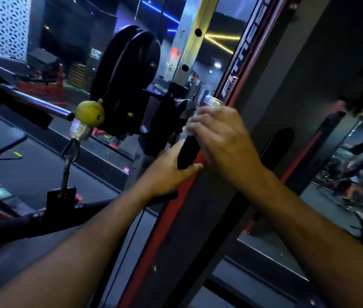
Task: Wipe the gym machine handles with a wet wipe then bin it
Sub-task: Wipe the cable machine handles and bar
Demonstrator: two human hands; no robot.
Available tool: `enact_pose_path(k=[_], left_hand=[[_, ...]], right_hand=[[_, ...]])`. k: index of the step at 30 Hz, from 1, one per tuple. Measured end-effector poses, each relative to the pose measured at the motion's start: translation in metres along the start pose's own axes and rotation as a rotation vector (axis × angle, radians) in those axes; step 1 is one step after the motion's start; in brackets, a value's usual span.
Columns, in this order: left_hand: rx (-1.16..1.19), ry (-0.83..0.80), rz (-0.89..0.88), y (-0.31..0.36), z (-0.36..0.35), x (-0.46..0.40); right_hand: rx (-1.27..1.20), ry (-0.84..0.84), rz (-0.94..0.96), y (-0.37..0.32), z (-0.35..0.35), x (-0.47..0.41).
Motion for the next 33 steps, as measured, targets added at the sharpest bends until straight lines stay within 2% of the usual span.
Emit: enact_pose_path(k=[4, 8, 12, 14, 17, 20, 23, 26, 29, 33], left_hand=[[0.03, -0.021, -0.085, 0.007, 0.001, 0.003], [0.03, -0.025, -0.089, 0.003, 0.0, -0.001], [0.006, -0.017, -0.03, -0.009, 0.001, -0.004], [0.002, -0.025, -0.034, -0.007, 0.001, -0.003], [-0.017, -0.015, -0.048, -0.006, 0.003, -0.004], [-0.048, -0.049, -0.007, -0.009, 0.008, -0.007], [0.01, -0.143, 0.033, -0.009, 0.01, -0.009], [0.05, -0.202, 0.06, -0.01, 0.007, -0.004], [-0.025, -0.164, 0.053, -0.012, 0.005, 0.0], [-0.056, -0.162, 0.006, 0.001, 0.007, 0.003]], right_hand=[[-0.051, -0.21, 0.023, -0.022, -0.014, 0.018], [0.101, -0.137, 0.184, -0.022, 0.008, -0.001], [0.236, -0.163, 0.127, 0.012, 0.03, -0.037], [0.256, -0.199, 0.159, 0.005, 0.019, -0.034], [0.238, -0.251, 0.235, -0.022, -0.009, -0.014], [0.14, -0.23, 0.264, -0.032, -0.014, -0.008], [0.064, -0.376, 0.339, -0.031, 0.001, -0.013], [0.132, -0.359, 0.274, -0.007, 0.019, -0.036], [0.204, -0.309, 0.194, 0.006, 0.021, -0.047], [0.249, -0.42, 0.234, -0.021, -0.009, -0.033]])
Point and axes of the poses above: each hand's wrist, its own x-axis away from the middle knuckle, its own z-axis out of the back of the hand, y = z × x, the point moved 5 cm from there along -x, towards the middle knuckle, and after that the axes turned 1 degree about -z, right-handed, at the moved point
